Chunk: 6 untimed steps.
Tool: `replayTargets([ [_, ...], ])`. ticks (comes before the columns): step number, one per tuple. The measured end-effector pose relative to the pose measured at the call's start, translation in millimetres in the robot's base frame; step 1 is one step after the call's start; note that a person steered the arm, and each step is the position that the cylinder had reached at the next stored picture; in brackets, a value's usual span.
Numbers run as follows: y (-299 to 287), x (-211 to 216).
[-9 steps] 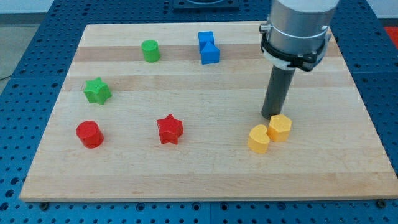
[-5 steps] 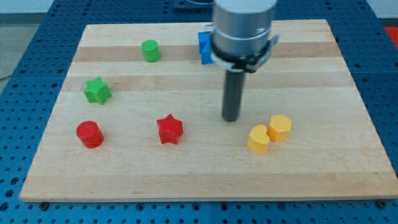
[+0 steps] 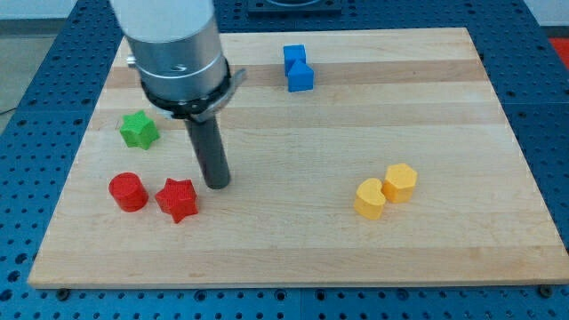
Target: Slide the red star to the red circle
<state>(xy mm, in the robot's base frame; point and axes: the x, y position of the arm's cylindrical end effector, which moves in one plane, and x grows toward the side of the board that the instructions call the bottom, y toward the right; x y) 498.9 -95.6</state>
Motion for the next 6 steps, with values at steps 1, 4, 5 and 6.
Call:
replayTargets([
  [1, 3, 38],
  [4, -85, 57],
  [5, -64, 57],
  [6, -25, 40],
])
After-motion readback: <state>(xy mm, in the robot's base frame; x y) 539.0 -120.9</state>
